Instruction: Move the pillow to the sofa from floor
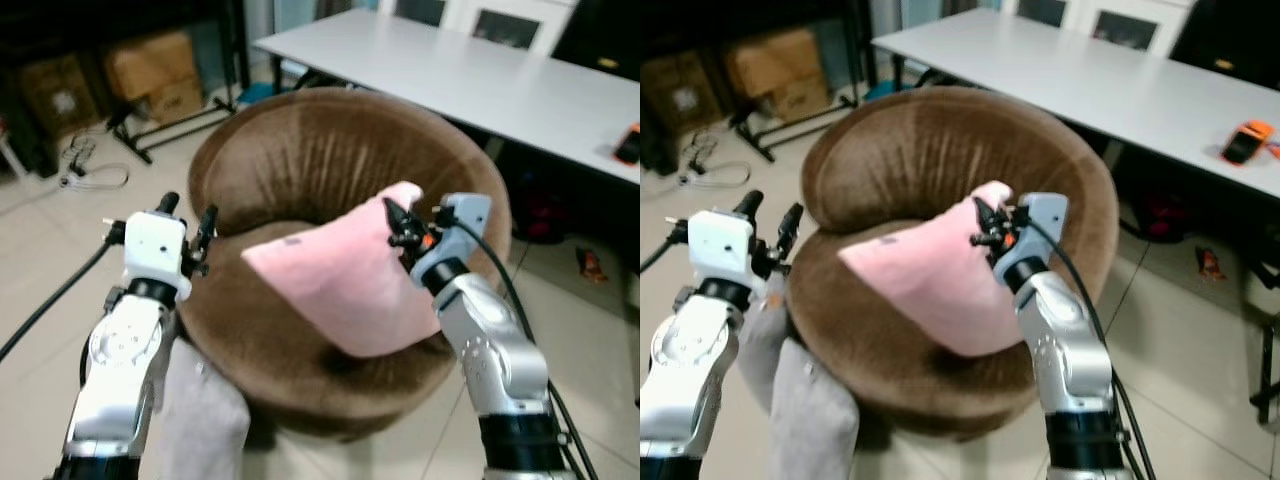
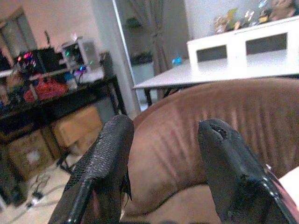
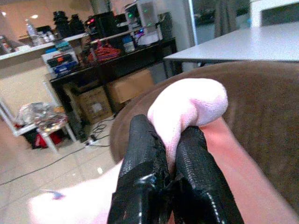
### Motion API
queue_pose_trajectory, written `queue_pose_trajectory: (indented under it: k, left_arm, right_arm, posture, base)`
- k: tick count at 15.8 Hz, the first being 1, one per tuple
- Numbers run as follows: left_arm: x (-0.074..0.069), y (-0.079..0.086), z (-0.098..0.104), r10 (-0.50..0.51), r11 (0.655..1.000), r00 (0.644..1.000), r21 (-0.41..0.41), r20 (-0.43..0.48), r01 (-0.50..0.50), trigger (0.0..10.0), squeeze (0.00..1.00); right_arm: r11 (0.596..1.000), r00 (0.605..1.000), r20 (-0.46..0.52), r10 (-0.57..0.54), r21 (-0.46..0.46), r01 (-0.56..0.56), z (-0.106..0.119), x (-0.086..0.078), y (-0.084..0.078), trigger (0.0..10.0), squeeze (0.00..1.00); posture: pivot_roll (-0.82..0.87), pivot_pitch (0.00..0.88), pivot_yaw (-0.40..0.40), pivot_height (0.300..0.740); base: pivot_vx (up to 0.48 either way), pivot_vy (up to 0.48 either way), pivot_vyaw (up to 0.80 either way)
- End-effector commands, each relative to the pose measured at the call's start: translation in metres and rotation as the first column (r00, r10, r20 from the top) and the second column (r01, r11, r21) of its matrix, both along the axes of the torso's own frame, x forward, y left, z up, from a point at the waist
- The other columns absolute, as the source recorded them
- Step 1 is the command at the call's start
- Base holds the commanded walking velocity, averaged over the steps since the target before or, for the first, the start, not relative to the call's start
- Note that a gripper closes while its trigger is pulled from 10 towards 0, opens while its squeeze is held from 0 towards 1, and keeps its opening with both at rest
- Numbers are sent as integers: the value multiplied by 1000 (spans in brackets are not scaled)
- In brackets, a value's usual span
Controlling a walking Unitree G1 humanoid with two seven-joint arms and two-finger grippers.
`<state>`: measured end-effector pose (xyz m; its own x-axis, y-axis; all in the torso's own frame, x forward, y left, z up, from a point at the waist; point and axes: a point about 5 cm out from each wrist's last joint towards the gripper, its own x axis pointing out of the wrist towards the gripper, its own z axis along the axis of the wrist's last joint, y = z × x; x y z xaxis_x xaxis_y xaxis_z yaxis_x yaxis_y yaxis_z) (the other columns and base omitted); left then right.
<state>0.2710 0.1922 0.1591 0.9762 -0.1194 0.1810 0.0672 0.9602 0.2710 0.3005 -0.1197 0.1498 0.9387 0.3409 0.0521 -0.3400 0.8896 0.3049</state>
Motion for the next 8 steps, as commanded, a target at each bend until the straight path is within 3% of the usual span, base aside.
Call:
queue_pose_trajectory:
  k: [1, 8]
  left_arm:
    - [0, -6, -3, -23, 1000, 1000, -2, -15, 23, 10000, 0]
    - [0, -5, -3, -24, 1000, 1000, -3, -17, 24, 10000, 0]
  right_arm:
    - [1000, 999, 46, -22, 14, 21, 11, 1, -8, 10000, 0]
    - [1000, 999, 44, -20, 15, 19, 11, 1, -6, 10000, 0]
  posture:
    - [-48, 0, -32, 740]
    - [-47, 0, -29, 740]
  base:
    - [296, 0, 0]
    - [299, 0, 0]
